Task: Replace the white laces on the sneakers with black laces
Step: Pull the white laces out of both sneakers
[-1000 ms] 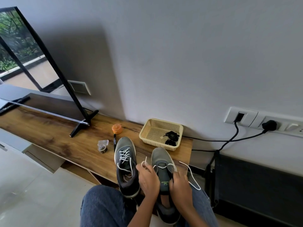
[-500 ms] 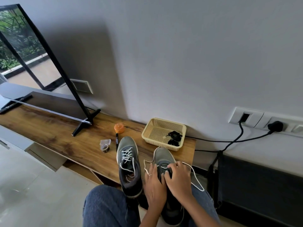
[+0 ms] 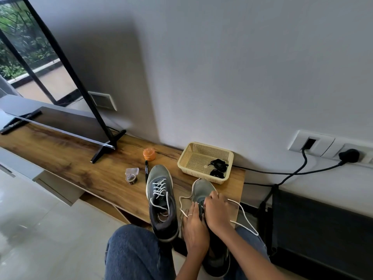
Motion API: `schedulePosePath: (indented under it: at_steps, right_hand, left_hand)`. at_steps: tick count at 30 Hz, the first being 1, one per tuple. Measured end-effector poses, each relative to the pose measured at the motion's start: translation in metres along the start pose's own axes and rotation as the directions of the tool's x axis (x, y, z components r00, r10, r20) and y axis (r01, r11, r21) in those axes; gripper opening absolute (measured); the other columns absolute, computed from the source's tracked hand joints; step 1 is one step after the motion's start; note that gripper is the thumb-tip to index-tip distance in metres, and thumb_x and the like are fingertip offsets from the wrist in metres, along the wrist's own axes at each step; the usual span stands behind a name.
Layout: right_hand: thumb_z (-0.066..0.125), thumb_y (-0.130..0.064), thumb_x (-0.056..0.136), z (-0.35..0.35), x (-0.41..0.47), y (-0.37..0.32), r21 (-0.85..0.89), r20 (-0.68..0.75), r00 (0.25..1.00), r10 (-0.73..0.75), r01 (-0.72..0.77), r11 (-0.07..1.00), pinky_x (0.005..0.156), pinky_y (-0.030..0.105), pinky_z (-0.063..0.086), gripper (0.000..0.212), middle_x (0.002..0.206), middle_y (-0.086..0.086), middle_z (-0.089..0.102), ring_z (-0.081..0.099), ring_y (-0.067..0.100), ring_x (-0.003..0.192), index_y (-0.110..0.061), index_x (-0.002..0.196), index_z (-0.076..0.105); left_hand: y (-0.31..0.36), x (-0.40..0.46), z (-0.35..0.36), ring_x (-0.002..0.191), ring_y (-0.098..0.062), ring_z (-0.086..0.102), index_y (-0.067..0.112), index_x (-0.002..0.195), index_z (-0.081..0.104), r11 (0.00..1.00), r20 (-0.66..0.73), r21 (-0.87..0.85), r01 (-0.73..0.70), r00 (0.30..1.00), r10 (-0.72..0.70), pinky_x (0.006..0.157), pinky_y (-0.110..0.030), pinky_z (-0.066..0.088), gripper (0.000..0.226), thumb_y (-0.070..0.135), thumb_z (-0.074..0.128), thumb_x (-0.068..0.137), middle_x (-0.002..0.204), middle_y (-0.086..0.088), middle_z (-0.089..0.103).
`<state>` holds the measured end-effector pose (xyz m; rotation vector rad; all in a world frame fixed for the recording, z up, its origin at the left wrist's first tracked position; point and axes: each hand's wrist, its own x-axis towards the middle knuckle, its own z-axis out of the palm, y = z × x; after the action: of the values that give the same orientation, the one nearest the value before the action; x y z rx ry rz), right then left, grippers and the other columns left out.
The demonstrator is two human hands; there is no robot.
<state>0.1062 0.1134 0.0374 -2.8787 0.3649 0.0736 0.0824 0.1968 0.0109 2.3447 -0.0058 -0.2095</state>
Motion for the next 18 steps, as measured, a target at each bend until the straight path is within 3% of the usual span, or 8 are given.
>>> schedulePosePath:
  at_steps: [3, 8, 11, 15, 16, 18]
  right_hand:
    - [0.043, -0.014, 0.098, 0.003, -0.001, 0.000, 0.047, -0.016, 1.000, 0.015, -0.014, 0.999, 0.088, 0.032, 0.041, 0.019, 0.125, 0.005, 0.047, 0.043, 0.024, 0.116, -0.014, 0.115, 0.053]
    - [0.045, 0.002, 0.086, 0.005, -0.006, 0.001, 0.321, -0.094, 0.980, 0.175, -0.137, 0.937, 0.071, 0.027, 0.034, 0.018, 0.110, 0.006, 0.047, 0.049, 0.025, 0.100, -0.011, 0.097, 0.048]
    - [0.043, 0.010, 0.084, 0.002, -0.006, 0.004, 0.536, -0.090, 0.930, 0.356, -0.257, 0.804, 0.068, 0.025, 0.035, 0.021, 0.111, 0.009, 0.047, 0.052, 0.025, 0.090, -0.008, 0.093, 0.049]
    - [0.043, 0.008, 0.087, 0.001, -0.002, 0.008, 0.692, 0.036, 0.803, 0.594, -0.449, 0.565, 0.076, 0.031, 0.038, 0.015, 0.118, 0.018, 0.044, 0.053, 0.035, 0.094, -0.001, 0.094, 0.054]
    - [0.043, 0.007, 0.087, 0.001, -0.002, 0.009, 0.698, 0.040, 0.802, 0.596, -0.449, 0.558, 0.078, 0.034, 0.040, 0.015, 0.117, 0.017, 0.045, 0.052, 0.034, 0.093, -0.003, 0.091, 0.054]
    - [0.045, 0.001, 0.089, -0.003, -0.005, 0.010, 0.622, -0.018, 0.859, 0.511, -0.391, 0.679, 0.076, 0.032, 0.041, 0.015, 0.112, 0.009, 0.048, 0.049, 0.024, 0.088, -0.010, 0.089, 0.054]
  left_hand:
    - [0.001, -0.002, 0.000, 0.141, -0.015, 0.030, 0.018, 0.150, 0.032, 1.000, -0.019, -0.010, -0.002, 1.000, 0.002, 0.112, -0.027, 0.026, 0.048, 0.015, 0.035, 0.102, 0.155, 0.003, 0.033]
    - [0.002, -0.003, 0.001, 0.132, -0.018, 0.042, 0.017, 0.145, 0.042, 0.998, -0.068, -0.058, 0.008, 0.998, -0.012, 0.107, -0.032, 0.037, 0.044, 0.018, 0.038, 0.101, 0.147, 0.004, 0.044]
    - [-0.001, -0.002, 0.004, 0.126, -0.018, 0.049, 0.020, 0.139, 0.048, 0.996, -0.113, -0.086, 0.012, 0.993, -0.022, 0.101, -0.037, 0.044, 0.043, 0.018, 0.040, 0.098, 0.141, 0.002, 0.052]
    - [0.006, -0.004, 0.002, 0.137, -0.016, 0.037, 0.017, 0.145, 0.042, 1.000, -0.089, -0.023, 0.005, 0.996, -0.007, 0.110, -0.030, 0.032, 0.045, 0.016, 0.040, 0.101, 0.150, 0.004, 0.040]
    - [0.006, -0.005, 0.002, 0.137, -0.016, 0.035, 0.018, 0.146, 0.041, 1.000, -0.081, -0.004, 0.002, 0.997, -0.002, 0.110, -0.029, 0.031, 0.045, 0.018, 0.039, 0.101, 0.152, 0.005, 0.038]
    - [0.004, -0.004, 0.002, 0.136, -0.015, 0.035, 0.020, 0.146, 0.041, 1.000, -0.070, 0.020, -0.005, 0.998, 0.006, 0.109, -0.028, 0.031, 0.045, 0.018, 0.038, 0.102, 0.151, 0.006, 0.038]
